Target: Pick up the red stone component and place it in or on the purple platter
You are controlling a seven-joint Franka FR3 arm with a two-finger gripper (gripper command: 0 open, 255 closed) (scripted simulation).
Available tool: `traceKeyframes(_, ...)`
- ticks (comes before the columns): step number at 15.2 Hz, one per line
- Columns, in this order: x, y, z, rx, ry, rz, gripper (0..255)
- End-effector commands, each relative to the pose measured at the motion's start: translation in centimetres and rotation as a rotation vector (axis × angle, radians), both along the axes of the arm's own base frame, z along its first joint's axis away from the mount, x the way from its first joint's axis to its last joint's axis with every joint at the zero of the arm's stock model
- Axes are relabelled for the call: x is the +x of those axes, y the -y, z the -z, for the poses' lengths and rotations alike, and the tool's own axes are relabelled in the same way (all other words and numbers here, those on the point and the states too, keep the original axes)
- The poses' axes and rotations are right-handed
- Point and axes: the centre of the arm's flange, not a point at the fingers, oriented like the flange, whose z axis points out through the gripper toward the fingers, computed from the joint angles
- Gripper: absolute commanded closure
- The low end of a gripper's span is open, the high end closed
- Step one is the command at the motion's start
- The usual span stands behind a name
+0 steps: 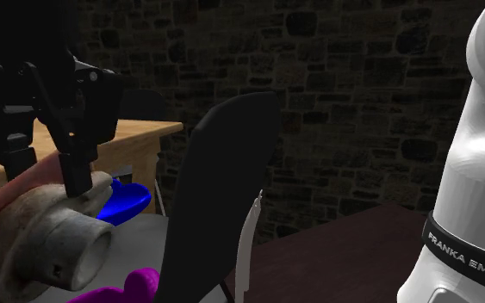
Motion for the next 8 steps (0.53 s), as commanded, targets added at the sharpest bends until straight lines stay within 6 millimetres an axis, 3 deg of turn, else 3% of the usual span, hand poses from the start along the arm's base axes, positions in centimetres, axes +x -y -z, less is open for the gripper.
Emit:
traceKeyframes(1,-0.1,0.0,1.0,0.001,0.001,0.0,255)
traceKeyframes(8,-0.1,0.0,4.7,0.001,0.001,0.0,255)
